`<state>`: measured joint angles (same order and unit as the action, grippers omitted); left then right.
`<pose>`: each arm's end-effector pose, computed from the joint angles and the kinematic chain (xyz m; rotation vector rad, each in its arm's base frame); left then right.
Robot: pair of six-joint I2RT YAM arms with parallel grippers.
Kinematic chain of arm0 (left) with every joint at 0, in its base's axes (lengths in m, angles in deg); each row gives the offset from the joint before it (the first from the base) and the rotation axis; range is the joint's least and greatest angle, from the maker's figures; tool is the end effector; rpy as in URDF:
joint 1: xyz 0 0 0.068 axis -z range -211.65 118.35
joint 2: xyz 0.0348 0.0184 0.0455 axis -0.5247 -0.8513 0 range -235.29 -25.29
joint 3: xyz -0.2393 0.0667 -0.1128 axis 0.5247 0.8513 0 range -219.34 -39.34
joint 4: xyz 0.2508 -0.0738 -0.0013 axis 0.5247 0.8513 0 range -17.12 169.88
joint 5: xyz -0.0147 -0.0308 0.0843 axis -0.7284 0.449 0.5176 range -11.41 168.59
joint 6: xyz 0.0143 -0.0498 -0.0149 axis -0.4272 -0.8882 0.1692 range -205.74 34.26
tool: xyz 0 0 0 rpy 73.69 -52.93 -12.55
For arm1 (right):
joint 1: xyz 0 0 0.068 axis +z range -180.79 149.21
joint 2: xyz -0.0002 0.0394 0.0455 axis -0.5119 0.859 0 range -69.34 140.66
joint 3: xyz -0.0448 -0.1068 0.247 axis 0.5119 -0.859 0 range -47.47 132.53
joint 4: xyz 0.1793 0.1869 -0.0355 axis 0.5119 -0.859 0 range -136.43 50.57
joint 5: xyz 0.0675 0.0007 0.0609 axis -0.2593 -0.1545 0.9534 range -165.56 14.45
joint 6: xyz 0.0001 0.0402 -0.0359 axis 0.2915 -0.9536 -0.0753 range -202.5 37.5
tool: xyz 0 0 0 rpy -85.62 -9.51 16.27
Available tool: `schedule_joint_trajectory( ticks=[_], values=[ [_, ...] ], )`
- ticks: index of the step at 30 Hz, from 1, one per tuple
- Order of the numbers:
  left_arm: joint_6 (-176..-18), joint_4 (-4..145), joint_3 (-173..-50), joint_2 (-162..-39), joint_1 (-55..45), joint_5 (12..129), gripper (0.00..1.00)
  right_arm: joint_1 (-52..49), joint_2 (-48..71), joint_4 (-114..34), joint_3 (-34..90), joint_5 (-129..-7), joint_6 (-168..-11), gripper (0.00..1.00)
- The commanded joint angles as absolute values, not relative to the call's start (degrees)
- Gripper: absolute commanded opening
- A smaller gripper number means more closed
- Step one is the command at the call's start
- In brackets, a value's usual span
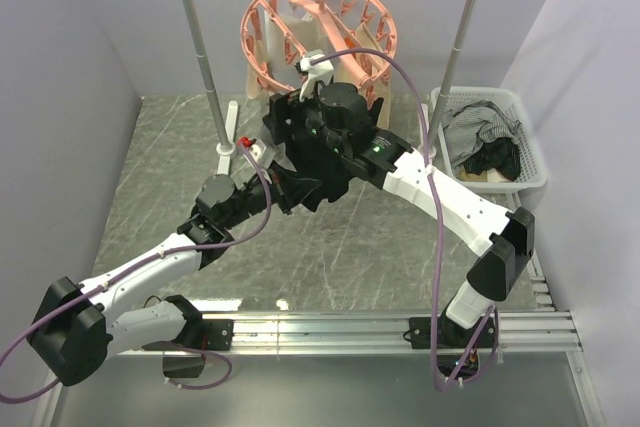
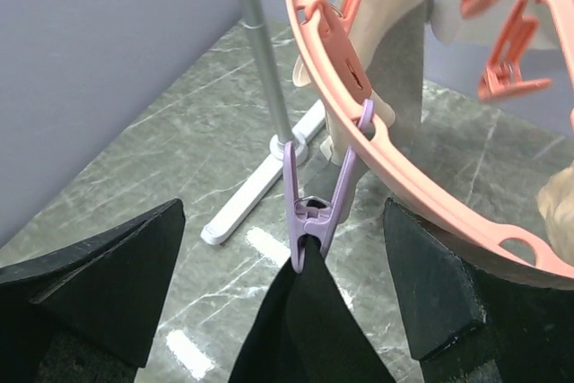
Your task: Remove the underwear clipped to the hanger
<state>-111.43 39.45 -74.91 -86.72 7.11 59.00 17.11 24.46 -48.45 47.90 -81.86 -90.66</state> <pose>0.1851 -0.1639 0.3067 0.4723 1.4818 -1.1517 0.2638 0.2861 0.4295 -0.5119 1.6640 0.6330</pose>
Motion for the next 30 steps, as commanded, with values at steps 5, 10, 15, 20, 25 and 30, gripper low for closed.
schedule_joint_trajectory(
  ticks=[5,10,15,20,25,30],
  values=[
    [-110.52,39.74,-76.52,-84.62,8.16,59.26,0.0,17.2,25.15,-46.46,49.91,-86.54,-93.74,0.89],
    [-110.08,40.53,-76.78,-83.57,8.52,59.61,0.01,17.2,26.38,-48.57,52.19,-87.86,-94.45,0.81],
    [-109.82,41.15,-77.22,-83.12,9.31,59.87,0.0,17.19,29.01,-52.43,56.49,-89.26,-95.77,0.69],
    [-109.12,42.03,-78.1,-83.03,10.27,60.14,0.01,17.11,30.77,-53.93,58.43,-90.41,-96.91,0.54],
    [-108.77,42.29,-78.36,-82.77,10.54,60.4,0.01,17.11,31.04,-54.46,59.05,-91.02,-97.79,0.38],
    [-108.15,42.82,-78.45,-82.68,10.71,61.01,0.0,17.2,30.33,-54.37,58.79,-91.29,-97.87,0.15]
  ],
)
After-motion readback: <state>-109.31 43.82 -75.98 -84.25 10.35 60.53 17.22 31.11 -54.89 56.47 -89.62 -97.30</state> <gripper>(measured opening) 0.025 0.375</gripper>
